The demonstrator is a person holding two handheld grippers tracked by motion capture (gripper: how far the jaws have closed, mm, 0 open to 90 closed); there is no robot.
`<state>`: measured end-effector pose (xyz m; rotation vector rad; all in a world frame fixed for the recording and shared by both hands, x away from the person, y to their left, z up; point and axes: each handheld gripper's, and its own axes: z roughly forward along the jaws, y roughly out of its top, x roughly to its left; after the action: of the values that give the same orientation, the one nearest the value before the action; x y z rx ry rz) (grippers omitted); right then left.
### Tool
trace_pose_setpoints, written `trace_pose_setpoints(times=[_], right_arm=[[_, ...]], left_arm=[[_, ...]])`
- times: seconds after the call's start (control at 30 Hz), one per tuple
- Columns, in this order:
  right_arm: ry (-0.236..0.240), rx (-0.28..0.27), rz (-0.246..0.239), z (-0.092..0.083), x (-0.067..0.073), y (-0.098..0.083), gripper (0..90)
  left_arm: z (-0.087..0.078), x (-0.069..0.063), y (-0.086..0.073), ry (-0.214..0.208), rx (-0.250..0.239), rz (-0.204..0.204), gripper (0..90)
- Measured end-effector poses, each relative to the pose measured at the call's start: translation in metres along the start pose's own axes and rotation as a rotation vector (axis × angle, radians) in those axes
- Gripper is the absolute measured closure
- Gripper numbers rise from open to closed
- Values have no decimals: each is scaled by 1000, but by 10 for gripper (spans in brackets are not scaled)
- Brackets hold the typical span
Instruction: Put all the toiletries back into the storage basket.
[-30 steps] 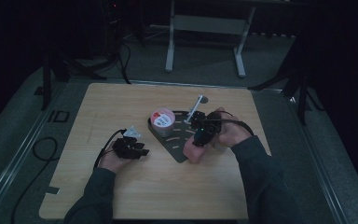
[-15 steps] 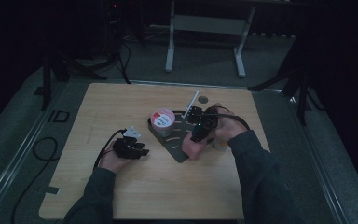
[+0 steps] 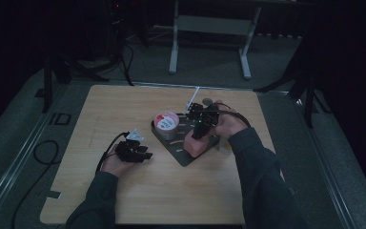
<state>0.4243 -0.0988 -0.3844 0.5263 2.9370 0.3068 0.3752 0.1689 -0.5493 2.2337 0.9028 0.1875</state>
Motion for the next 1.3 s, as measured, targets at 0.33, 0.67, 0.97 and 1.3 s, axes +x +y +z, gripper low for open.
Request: trace_pose_setpoints(times=[0.33, 0.67, 0.97, 1.3], right_arm=[[-7, 12, 23, 6, -9, 10, 476], [-21, 26, 57, 10, -20, 20, 476], [-29, 12, 92, 11, -30, 31, 476], [-50, 33, 127, 21, -40, 37, 476]], left_arm=[[0, 0, 0, -2, 1, 0, 594], [0, 1, 0, -4, 1, 0, 592], [0, 1, 0, -7, -1, -2, 591], [0, 1, 0, -8, -2, -5, 592]])
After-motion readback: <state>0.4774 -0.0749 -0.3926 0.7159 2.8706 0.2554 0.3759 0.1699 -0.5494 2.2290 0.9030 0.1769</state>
